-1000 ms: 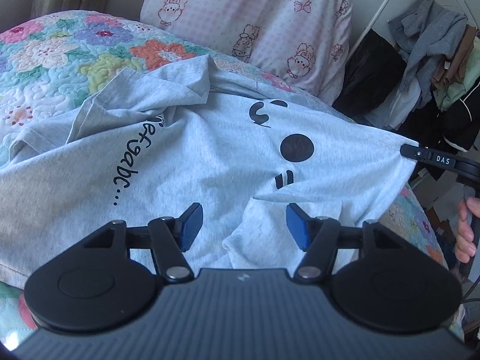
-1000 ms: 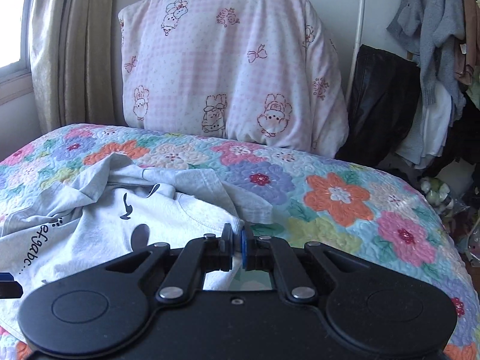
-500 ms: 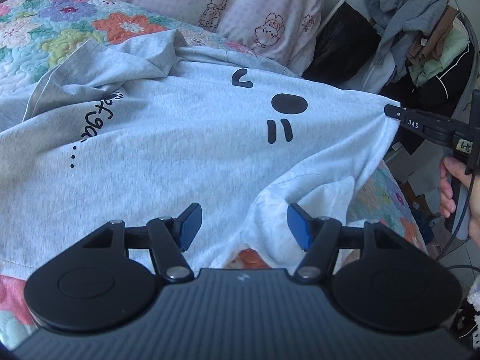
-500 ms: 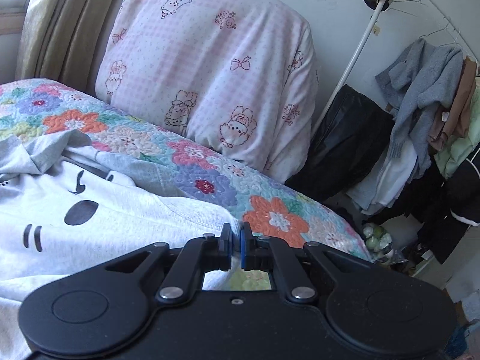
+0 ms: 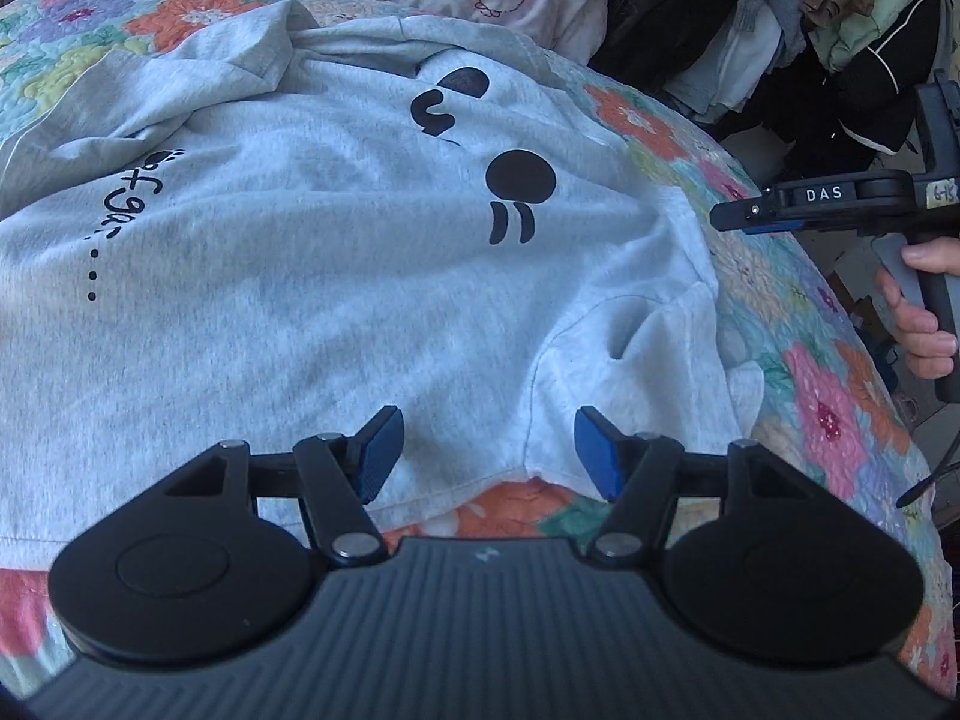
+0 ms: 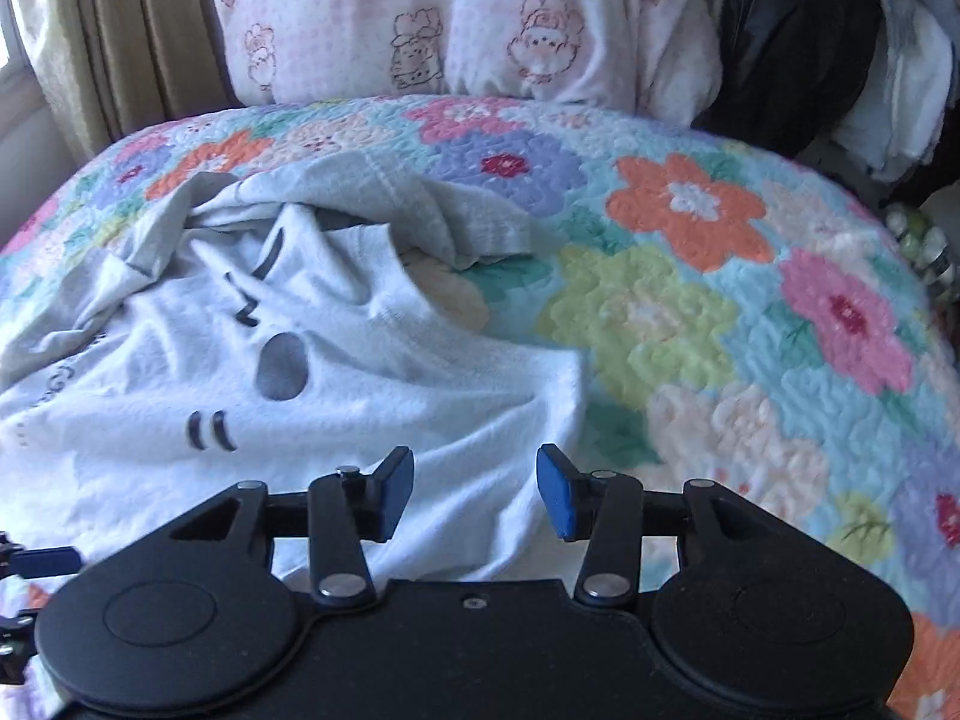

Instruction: Fold clothes

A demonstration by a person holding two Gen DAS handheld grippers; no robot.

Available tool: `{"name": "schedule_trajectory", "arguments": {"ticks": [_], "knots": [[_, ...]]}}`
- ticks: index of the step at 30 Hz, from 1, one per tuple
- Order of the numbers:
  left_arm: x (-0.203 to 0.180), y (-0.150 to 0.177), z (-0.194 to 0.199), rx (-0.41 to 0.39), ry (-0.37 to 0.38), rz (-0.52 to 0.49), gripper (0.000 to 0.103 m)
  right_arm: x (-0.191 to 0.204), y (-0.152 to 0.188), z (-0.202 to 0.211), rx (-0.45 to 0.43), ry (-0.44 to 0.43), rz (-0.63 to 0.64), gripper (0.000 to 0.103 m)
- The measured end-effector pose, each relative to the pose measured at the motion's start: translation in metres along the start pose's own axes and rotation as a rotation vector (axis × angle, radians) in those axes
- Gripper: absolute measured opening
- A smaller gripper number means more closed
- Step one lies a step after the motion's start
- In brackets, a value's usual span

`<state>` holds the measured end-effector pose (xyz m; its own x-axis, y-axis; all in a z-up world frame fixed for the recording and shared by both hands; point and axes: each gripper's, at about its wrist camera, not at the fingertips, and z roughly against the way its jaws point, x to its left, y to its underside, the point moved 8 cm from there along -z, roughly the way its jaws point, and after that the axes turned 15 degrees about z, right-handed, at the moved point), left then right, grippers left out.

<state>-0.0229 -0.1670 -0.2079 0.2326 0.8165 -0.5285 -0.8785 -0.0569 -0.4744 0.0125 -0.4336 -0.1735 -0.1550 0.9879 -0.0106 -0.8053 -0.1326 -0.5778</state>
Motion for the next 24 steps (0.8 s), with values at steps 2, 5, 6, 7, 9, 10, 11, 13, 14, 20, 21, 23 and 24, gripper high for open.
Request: {"name": "schedule_trajectory", "arguments": {"ticks": [2, 5, 6, 7, 9, 10, 11, 13, 14, 20, 21, 23, 24], "knots": [[-0.007, 0.004, -0.002, -0.003, 0.010, -0.014, 0.065, 0.009, 0.017, -0.007, 0.011, -0.114, -0.061, 0.052], [-0.018, 0.010, -0.008, -0.020, 0.036, -0.028, 0.066, 0.023, 0.039, -0.026, 0.040, -0.225, -0.110, 0.058], [-0.021, 0.013, -0.012, -0.021, 0.048, -0.028, 0.067, 0.028, 0.046, -0.036, 0.058, -0.252, -0.120, 0.058], [-0.022, 0.016, -0.016, -0.015, 0.060, -0.017, 0.069, 0.034, 0.052, -0.044, 0.073, -0.274, -0.126, 0.057], [-0.021, 0.022, -0.024, 0.019, 0.082, 0.032, 0.071, 0.047, 0.057, -0.043, 0.066, -0.263, -0.077, 0.038], [-0.021, 0.023, -0.025, 0.023, 0.080, 0.042, 0.071, 0.055, 0.058, -0.036, 0.059, -0.251, -0.024, 0.026], [-0.020, 0.024, -0.025, 0.027, 0.078, 0.051, 0.071, 0.062, 0.061, -0.030, 0.066, -0.243, 0.022, 0.012], [-0.024, 0.025, -0.021, 0.023, 0.069, 0.024, 0.071, 0.069, 0.070, -0.016, 0.077, -0.220, 0.086, 0.005], [-0.028, 0.026, -0.018, 0.016, 0.067, 0.008, 0.071, 0.071, 0.075, -0.009, 0.080, -0.206, 0.108, 0.005], [-0.049, 0.032, -0.004, 0.003, 0.096, -0.079, 0.070, 0.075, 0.112, 0.024, 0.113, -0.170, 0.187, 0.005], [-0.052, 0.035, -0.003, 0.005, 0.103, -0.093, 0.070, 0.076, 0.118, 0.030, 0.118, -0.159, 0.200, 0.005], [-0.057, 0.041, -0.002, 0.008, 0.115, -0.124, 0.071, 0.078, 0.131, 0.040, 0.126, -0.138, 0.226, 0.004], [-0.060, 0.045, -0.002, 0.010, 0.121, -0.141, 0.071, 0.077, 0.135, 0.045, 0.126, -0.117, 0.234, 0.004]]}}
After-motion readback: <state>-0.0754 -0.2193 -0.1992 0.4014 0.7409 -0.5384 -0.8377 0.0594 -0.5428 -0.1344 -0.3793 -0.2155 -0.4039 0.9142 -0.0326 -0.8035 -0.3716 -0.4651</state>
